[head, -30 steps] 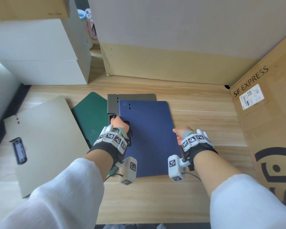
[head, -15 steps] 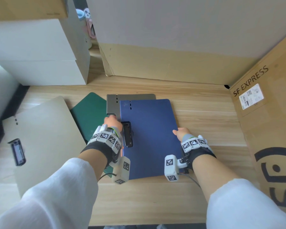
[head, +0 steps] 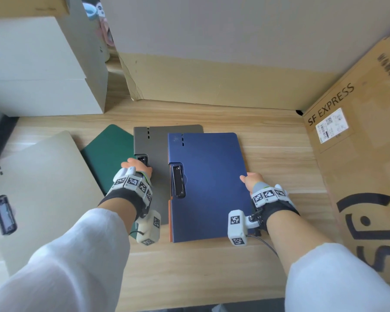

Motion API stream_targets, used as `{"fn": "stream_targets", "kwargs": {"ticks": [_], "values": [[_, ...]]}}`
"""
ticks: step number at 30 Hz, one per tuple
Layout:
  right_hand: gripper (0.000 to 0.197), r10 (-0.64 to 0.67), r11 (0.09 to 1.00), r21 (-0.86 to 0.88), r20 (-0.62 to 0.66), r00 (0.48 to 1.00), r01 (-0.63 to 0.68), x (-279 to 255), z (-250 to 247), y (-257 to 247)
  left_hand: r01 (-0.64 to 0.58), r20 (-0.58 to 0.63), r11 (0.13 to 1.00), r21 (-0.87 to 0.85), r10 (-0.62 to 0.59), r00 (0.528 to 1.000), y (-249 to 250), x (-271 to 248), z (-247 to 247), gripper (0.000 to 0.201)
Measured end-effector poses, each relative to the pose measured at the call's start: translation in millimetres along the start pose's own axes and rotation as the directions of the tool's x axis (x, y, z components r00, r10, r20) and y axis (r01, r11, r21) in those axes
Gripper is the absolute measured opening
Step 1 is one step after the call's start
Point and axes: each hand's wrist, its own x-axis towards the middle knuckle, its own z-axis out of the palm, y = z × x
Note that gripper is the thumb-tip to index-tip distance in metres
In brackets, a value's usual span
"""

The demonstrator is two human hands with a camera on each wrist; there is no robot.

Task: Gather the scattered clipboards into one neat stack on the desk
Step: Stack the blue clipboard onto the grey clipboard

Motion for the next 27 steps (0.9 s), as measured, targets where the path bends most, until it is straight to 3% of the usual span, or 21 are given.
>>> {"fn": "stream_targets", "kwargs": {"ticks": [6, 11, 15, 19, 21, 24, 27], "values": [[0.05, -0.006, 1.0, 0.016, 0.005, 1.0, 0.006, 1, -12, 5, 0.025, 0.027, 0.984, -0.174, -0.021, 0.999, -14, 13, -23, 0.059], [0.049, -0.016, 1.0, 0.002, -0.01, 1.0, 0.016, 4, -17, 1, -0.058, 0.042, 0.986, -0.159, 0.065, 0.997, -31, 32, -54, 0.023], [0.046, -0.042, 0.998, -0.055, -0.015, 0.999, 0.042, 6, -21, 2, -0.076, -0.018, 0.992, -0.1, 0.074, 0.997, -54, 36, -90, 0.034], [0.05, 0.005, 1.0, 0.023, -0.04, 0.999, -0.005, 4, -20, 1, -0.058, -0.019, 0.997, -0.053, 0.057, 0.998, -75, 39, -118, 0.013], [0.05, -0.005, 0.999, 0.032, -0.04, 0.999, 0.006, 5, -17, 1, -0.09, -0.026, 0.993, -0.076, 0.088, 0.996, -73, 32, -121, 0.015], [0.049, -0.013, 0.999, 0.04, -0.051, 0.999, 0.015, 8, -15, 2, -0.182, -0.017, 0.973, -0.142, 0.181, 0.983, -56, 12, -112, 0.04], [0.042, -0.011, 0.998, 0.063, -0.043, 0.999, 0.014, 13, -17, 3, -0.214, 0.045, 0.965, -0.152, 0.223, 0.974, -26, -11, -84, 0.037]]}}
